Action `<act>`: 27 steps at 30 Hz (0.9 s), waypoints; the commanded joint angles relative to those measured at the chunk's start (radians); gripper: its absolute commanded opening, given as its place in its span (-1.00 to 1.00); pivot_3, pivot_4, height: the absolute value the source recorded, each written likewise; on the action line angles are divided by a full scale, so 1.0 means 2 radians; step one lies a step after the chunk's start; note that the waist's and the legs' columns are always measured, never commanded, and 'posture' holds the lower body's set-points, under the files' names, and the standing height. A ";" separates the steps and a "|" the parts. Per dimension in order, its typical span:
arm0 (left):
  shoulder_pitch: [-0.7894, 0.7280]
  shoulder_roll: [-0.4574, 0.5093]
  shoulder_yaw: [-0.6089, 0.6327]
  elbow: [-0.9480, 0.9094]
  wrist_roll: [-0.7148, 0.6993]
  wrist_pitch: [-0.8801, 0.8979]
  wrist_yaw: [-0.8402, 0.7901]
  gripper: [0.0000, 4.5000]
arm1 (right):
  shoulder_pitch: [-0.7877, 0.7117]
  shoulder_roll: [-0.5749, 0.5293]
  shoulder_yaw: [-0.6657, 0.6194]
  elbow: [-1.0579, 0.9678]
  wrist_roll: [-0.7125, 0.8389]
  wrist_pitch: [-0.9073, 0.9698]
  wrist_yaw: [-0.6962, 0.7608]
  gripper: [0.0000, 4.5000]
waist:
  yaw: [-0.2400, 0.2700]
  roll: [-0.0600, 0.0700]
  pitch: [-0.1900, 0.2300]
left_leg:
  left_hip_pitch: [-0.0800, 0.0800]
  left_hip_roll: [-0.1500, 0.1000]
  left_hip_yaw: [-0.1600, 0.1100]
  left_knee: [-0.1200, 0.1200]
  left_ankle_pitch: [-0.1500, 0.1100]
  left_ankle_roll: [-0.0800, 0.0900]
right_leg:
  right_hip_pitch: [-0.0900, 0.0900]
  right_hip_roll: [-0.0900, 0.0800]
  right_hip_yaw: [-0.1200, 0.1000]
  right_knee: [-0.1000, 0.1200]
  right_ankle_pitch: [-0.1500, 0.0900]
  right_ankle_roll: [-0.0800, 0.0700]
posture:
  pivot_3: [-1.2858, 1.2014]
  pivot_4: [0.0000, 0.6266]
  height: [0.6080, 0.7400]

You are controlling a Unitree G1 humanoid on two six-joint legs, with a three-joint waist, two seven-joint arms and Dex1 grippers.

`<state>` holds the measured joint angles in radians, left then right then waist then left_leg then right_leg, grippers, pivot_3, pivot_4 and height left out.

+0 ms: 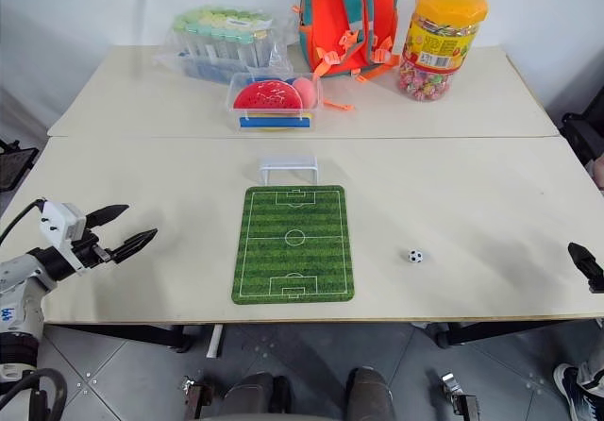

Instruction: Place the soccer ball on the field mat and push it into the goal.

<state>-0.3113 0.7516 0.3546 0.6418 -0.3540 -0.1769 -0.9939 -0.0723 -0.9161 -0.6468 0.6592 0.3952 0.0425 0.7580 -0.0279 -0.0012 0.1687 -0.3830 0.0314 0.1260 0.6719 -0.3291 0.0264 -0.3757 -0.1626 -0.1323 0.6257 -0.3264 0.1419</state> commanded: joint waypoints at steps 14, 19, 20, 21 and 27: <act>-0.006 0.001 0.009 -0.043 -0.015 0.046 0.023 1.00 | 0.102 0.032 -0.003 -0.312 0.039 0.158 -0.048 0.98 | 0.001 0.000 0.000 | 0.000 0.000 0.000 0.000 0.000 0.000 | 0.000 0.000 0.000 0.000 0.000 0.000 | 0.03 -0.52 1.00; -0.027 -0.024 -0.011 -0.042 -0.041 -0.011 -0.089 1.00 | 0.081 0.029 0.114 -0.477 0.067 0.232 -0.022 0.98 | 0.000 0.000 0.000 | 0.000 0.001 -0.001 0.001 0.000 0.000 | 0.000 0.000 0.000 0.001 0.000 0.000 | 0.03 -0.52 1.00; -0.030 -0.028 -0.011 -0.039 -0.053 -0.002 -0.112 1.00 | 0.078 0.026 0.131 -0.482 0.060 0.234 -0.015 0.98 | 0.001 0.000 0.000 | 0.000 0.001 -0.001 0.001 0.000 0.000 | 0.000 0.000 0.000 0.001 0.000 0.000 | 0.03 -0.52 1.00; -0.032 -0.031 -0.010 -0.037 -0.061 0.001 -0.128 1.00 | 0.077 0.021 0.144 -0.484 0.055 0.238 -0.007 0.98 | 0.001 0.000 0.000 | -0.001 0.000 -0.001 0.001 0.000 0.000 | 0.000 0.000 0.000 0.001 0.000 0.000 | 0.03 -0.52 1.00; -0.024 -0.037 -0.016 -0.041 -0.096 0.009 -0.236 1.00 | 0.034 0.015 0.205 -0.446 0.020 0.219 0.026 0.98 | 0.009 -0.001 0.000 | -0.003 -0.001 -0.001 0.004 -0.001 0.001 | -0.001 0.000 -0.001 0.000 0.000 0.000 | 0.03 -0.52 1.00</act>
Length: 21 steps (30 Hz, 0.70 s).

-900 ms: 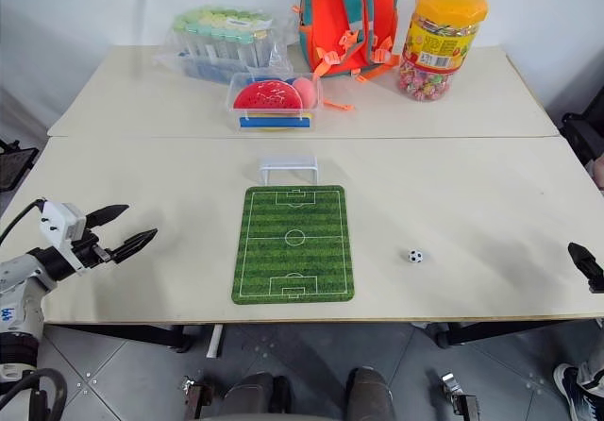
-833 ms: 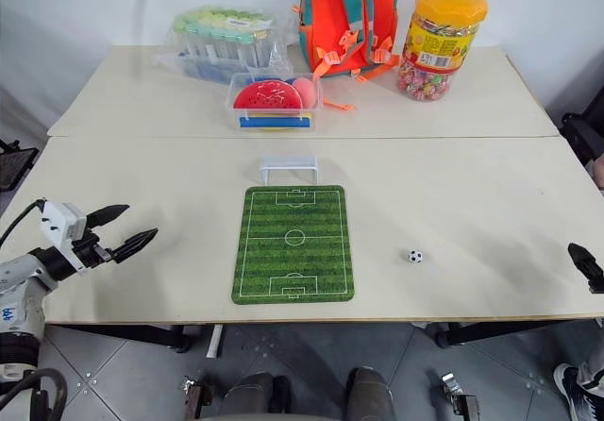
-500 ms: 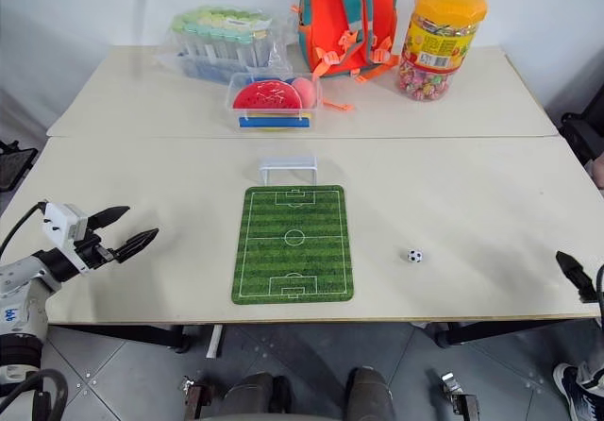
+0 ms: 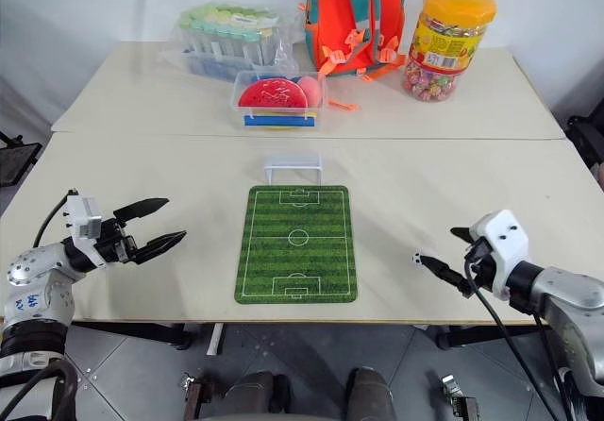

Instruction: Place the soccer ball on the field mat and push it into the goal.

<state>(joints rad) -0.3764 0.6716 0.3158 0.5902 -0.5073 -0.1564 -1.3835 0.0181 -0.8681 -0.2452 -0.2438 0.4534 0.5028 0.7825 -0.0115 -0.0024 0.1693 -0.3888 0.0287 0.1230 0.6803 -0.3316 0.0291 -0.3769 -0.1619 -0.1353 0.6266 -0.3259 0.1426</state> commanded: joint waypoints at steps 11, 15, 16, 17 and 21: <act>0.037 -0.002 0.006 -0.035 -0.020 -0.002 -0.063 1.00 | -0.042 0.002 0.056 0.055 -0.046 -0.038 0.059 0.98 | 0.004 0.000 0.000 | 0.000 0.001 0.000 0.001 0.000 0.000 | 0.000 0.000 0.000 0.000 0.000 0.000 | 0.03 -0.52 1.00; 0.042 -0.005 0.008 -0.039 -0.021 -0.004 -0.064 1.00 | -0.049 0.007 0.062 0.067 -0.047 -0.035 0.064 0.72 | 0.004 0.000 0.000 | 0.000 0.001 0.000 0.001 0.000 0.000 | 0.000 0.000 0.000 0.000 0.000 0.000 | 0.03 -0.52 1.00; 0.044 -0.005 0.009 -0.040 -0.022 -0.004 -0.066 1.00 | -0.047 0.005 0.063 0.067 -0.048 -0.035 0.069 0.59 | 0.004 0.000 0.000 | 0.000 0.001 0.000 0.001 0.000 0.000 | 0.000 0.000 0.000 0.000 0.000 0.000 | 0.03 -0.52 1.00; 0.045 -0.004 0.009 -0.040 -0.023 -0.004 -0.068 1.00 | -0.045 0.003 0.064 0.067 -0.050 -0.036 0.072 0.45 | 0.004 0.000 0.000 | 0.000 0.001 0.000 0.001 0.000 0.000 | 0.000 0.000 0.000 0.000 0.000 0.000 | 0.03 -0.52 1.00; 0.050 0.005 0.010 -0.030 -0.025 -0.008 -0.090 1.00 | -0.042 0.006 0.057 0.052 -0.052 -0.039 0.069 -0.15 | 0.004 0.000 0.000 | 0.000 0.001 0.000 0.001 0.000 0.000 | 0.000 0.000 0.000 0.000 0.000 0.000 | 0.03 -0.52 1.00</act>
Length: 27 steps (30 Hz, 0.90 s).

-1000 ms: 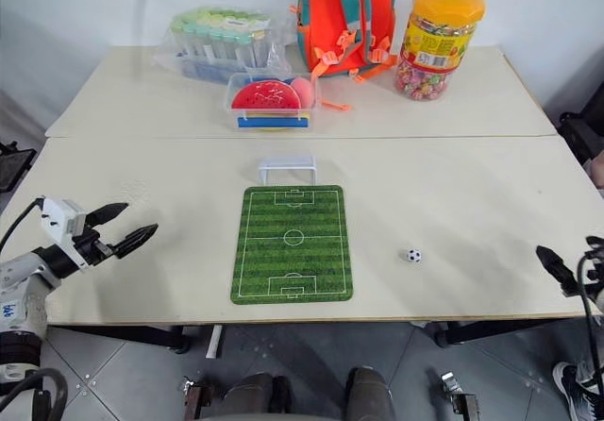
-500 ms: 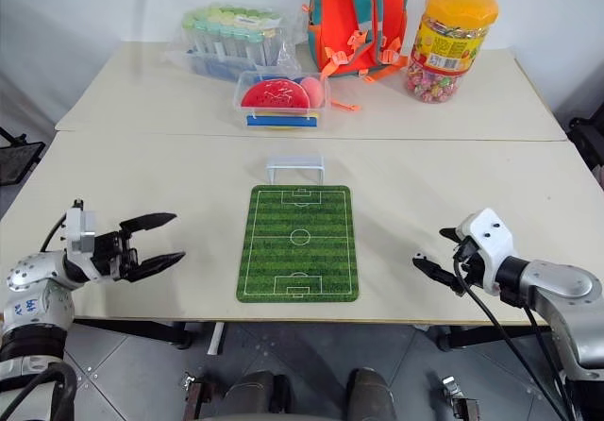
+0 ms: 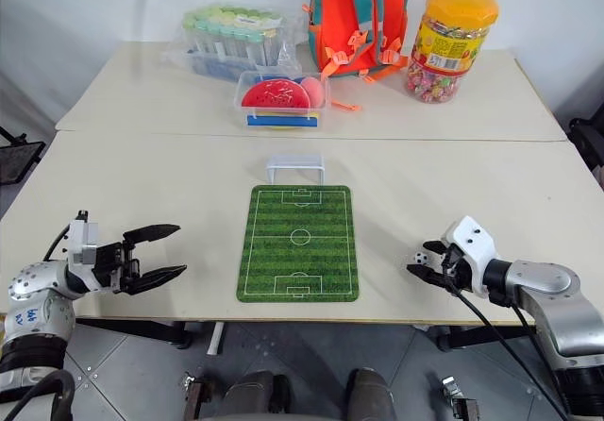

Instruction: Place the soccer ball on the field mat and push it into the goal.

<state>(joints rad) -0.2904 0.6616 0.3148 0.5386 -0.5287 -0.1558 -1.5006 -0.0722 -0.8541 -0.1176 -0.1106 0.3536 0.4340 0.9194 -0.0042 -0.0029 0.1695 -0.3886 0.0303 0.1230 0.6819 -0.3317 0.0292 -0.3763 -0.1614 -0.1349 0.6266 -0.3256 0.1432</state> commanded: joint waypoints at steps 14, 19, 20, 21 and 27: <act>-0.005 0.029 -0.060 0.020 -0.021 -0.054 -0.057 1.00 | -0.137 0.042 0.129 -0.211 0.037 0.104 -0.003 -0.62 | -0.002 0.000 0.000 | 0.000 0.001 -0.001 0.000 0.000 0.000 | 0.000 0.000 0.000 0.000 0.000 0.000 | 0.03 -0.52 1.00; -0.001 0.038 -0.075 0.013 -0.032 -0.066 -0.057 1.00 | -0.189 0.092 0.229 -0.191 -0.008 0.089 -0.002 -0.62 | -0.002 0.000 0.000 | -0.001 0.000 -0.001 0.000 0.000 0.000 | 0.000 0.000 0.000 0.000 0.000 0.000 | 0.03 -0.52 1.00; 0.002 0.040 -0.073 0.010 -0.036 -0.066 -0.057 1.00 | -0.195 0.096 0.245 -0.183 -0.021 0.081 0.000 -0.62 | -0.002 0.000 0.000 | -0.001 0.000 -0.001 0.000 0.000 0.000 | 0.000 0.000 0.000 0.000 0.000 0.000 | 0.03 -0.52 1.00; 0.006 0.043 -0.072 0.006 -0.040 -0.066 -0.057 1.00 | -0.200 0.099 0.258 -0.176 -0.032 0.075 0.005 -0.62 | -0.002 0.000 0.000 | -0.001 0.000 -0.001 0.000 0.000 0.000 | 0.000 0.000 0.000 0.000 0.000 0.000 | 0.03 -0.52 1.00; 0.052 0.073 -0.056 -0.027 -0.077 -0.057 -0.057 1.00 | -0.220 0.129 0.306 -0.125 -0.077 0.045 0.012 -0.62 | -0.011 -0.001 0.000 | -0.001 0.000 -0.001 0.000 0.000 0.000 | -0.001 0.000 -0.001 0.001 0.000 0.000 | 0.03 -0.52 1.00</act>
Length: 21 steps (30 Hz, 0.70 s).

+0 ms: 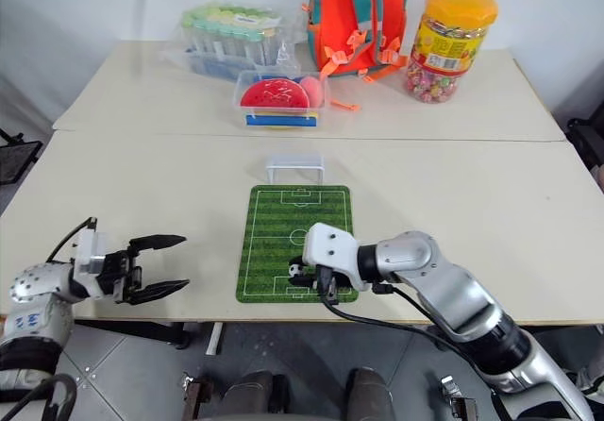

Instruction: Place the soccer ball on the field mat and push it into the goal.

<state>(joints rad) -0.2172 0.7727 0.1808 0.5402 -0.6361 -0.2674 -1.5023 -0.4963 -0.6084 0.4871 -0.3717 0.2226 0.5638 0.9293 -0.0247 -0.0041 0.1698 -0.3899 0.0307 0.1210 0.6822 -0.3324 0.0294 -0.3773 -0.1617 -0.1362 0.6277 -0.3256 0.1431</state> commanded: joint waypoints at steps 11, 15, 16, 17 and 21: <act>0.079 0.024 0.023 -0.090 -0.038 -0.002 -0.056 1.00 | -0.013 0.015 0.028 0.051 -0.043 -0.065 0.062 -0.62 | -0.002 0.000 0.000 | 0.000 0.000 0.000 0.000 0.000 0.000 | 0.000 0.000 0.000 0.000 0.000 0.000 | 0.03 -0.52 1.00; 0.082 0.017 0.033 -0.096 -0.039 0.004 -0.048 1.00 | -0.016 0.020 0.028 0.062 -0.048 -0.071 0.072 -0.62 | -0.002 0.000 0.000 | 0.000 0.000 0.000 0.000 0.000 0.000 | 0.000 0.000 0.000 0.000 0.000 0.000 | 0.03 -0.52 1.00; 0.084 0.016 0.034 -0.096 -0.037 0.004 -0.050 1.00 | -0.017 0.022 0.029 0.065 -0.049 -0.072 0.073 -0.62 | -0.003 0.000 0.000 | 0.000 0.000 0.000 0.000 0.000 0.000 | 0.000 0.000 0.000 0.000 0.000 0.000 | 0.03 -0.52 1.00; 0.086 0.016 0.034 -0.096 -0.035 0.003 -0.052 1.00 | -0.017 0.024 0.029 0.069 -0.050 -0.073 0.073 -0.62 | -0.003 0.000 0.000 | 0.000 0.000 0.000 0.000 0.000 0.000 | 0.000 0.000 0.000 0.000 0.000 0.000 | 0.03 -0.52 1.00; 0.084 0.010 0.037 -0.100 -0.033 0.004 -0.045 1.00 | -0.017 0.028 0.028 0.076 -0.054 -0.076 0.077 -0.03 | -0.003 0.000 0.000 | 0.000 0.000 0.000 0.000 0.000 0.000 | 0.000 0.000 0.000 0.000 0.000 0.000 | 0.03 -0.52 1.00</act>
<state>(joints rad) -0.0527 0.7978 0.2291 0.3672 -0.6907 -0.2605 -1.5023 -0.5269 -0.5587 0.5434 -0.2172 0.1192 0.4239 1.0710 -0.0298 -0.0041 0.1699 -0.3895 0.0312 0.1212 0.6821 -0.3327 0.0294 -0.3771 -0.1620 -0.1359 0.6277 -0.3256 0.1431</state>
